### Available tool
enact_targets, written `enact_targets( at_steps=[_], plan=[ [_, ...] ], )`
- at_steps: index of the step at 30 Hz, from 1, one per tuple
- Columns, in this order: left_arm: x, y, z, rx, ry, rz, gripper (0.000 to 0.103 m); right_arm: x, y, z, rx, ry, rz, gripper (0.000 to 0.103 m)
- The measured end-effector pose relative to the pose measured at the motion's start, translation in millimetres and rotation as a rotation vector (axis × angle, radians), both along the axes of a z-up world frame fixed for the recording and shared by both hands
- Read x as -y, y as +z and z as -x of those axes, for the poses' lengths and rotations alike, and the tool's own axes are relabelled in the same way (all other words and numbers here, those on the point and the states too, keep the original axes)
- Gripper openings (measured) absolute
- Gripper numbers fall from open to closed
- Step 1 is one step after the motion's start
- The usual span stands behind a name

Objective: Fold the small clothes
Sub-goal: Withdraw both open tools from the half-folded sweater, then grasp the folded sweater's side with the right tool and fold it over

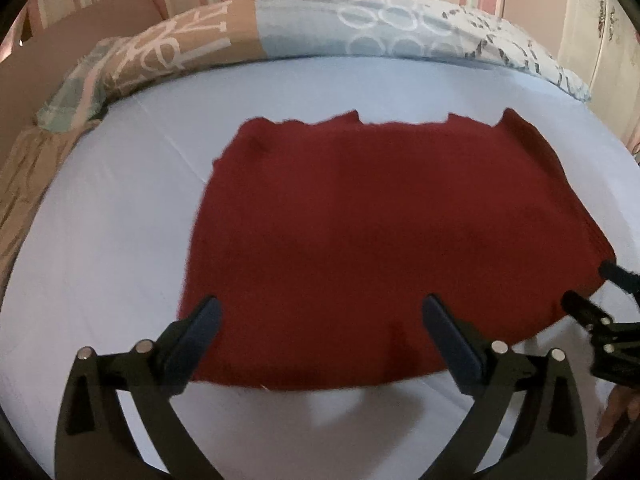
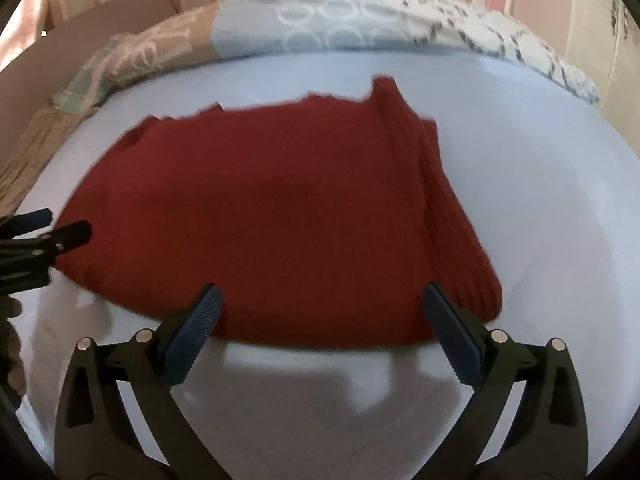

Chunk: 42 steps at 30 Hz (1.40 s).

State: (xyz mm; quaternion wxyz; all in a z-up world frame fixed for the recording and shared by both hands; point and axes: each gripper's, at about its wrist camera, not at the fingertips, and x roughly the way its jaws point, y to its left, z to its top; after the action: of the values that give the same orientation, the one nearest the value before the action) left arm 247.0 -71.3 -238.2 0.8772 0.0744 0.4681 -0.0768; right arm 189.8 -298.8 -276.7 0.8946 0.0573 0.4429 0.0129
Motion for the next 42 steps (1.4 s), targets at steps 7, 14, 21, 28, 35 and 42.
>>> enact_targets(
  at_steps=[7, 14, 21, 28, 35, 42],
  plan=[
    [10.1, -14.1, -0.5, -0.067, 0.006, 0.011, 0.101, 6.3, -11.9, -5.1, -0.059, 0.036, -0.04, 0.1],
    [21.2, -13.6, 3.3, -0.073, -0.019, 0.036, 0.101, 54.1, 15.7, 37.4, 0.103, -0.114, -0.178, 0.1],
    [34.9, -14.8, 4.9, -0.071, -0.05, 0.036, 0.101, 94.9, -15.4, 45.0, 0.022, -0.243, -0.397, 0.098],
    [37.2, -19.1, 4.9, -0.081, -0.052, 0.029, 0.101, 91.2, -23.8, 22.2, -0.029, -0.246, -0.445, 0.074],
    [35.0, -19.6, 4.5, -0.079, -0.043, 0.037, 0.101, 88.6, -28.7, -6.6, -0.069, -0.269, -0.505, 0.085],
    [35.0, -19.0, 3.5, -0.07, -0.044, 0.038, 0.101, 88.2, -27.7, -27.5, -0.045, -0.287, -0.529, 0.076]
  ],
)
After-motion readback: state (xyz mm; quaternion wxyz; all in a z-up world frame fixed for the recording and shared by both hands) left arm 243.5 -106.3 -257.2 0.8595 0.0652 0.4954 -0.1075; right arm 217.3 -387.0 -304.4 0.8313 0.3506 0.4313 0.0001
